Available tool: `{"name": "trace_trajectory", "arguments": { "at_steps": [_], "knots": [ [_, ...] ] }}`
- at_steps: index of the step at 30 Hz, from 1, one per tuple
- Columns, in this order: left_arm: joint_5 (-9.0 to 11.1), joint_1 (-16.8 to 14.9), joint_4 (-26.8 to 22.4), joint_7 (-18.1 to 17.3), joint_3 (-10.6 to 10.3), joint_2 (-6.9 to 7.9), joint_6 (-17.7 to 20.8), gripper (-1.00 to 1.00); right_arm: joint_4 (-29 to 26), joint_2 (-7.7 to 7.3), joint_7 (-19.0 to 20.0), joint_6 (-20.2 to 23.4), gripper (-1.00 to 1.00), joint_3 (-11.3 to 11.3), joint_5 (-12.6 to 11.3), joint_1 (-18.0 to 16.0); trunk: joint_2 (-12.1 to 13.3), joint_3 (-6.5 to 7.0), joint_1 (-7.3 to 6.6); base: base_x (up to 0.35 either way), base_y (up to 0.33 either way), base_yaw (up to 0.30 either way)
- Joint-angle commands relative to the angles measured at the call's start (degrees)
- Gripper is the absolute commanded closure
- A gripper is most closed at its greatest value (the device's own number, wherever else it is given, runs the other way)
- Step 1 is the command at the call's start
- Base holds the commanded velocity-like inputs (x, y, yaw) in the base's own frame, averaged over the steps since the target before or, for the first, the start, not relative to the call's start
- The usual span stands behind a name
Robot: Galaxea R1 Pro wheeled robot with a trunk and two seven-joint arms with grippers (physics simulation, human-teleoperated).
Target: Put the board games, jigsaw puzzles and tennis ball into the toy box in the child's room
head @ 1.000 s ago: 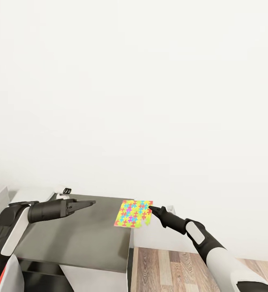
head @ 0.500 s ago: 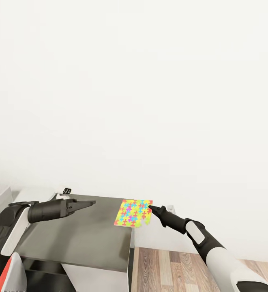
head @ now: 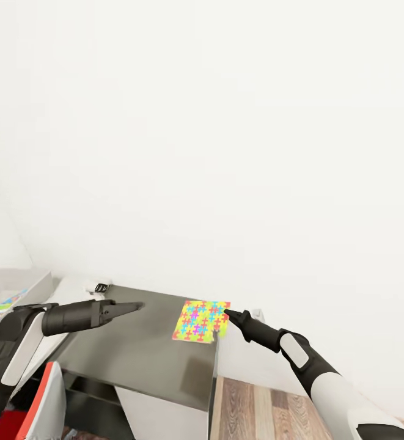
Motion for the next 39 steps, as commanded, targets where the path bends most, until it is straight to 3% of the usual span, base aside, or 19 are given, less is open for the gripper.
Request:
{"name": "trace_trajectory", "arguments": {
  "at_steps": [1, 39],
  "knots": [
    [0.09, -0.09, 0.02, -0.08, -0.02, -0.01, 0.40, -1.00, -0.02, -0.01, 0.04, 0.40, 1.00, -0.11, -0.25, -0.04, -0.12, -0.08, 0.04, 0.000, 0.000, 0.248],
    [-0.01, -0.07, 0.02, -0.08, -0.11, -0.07, 0.40, -1.00, 0.07, 0.05, 0.08, 0.40, 1.00, -0.11, -0.26, -0.04, -0.12, 1.76, 0.04, 0.000, 0.000, 0.249]
  ]
}}
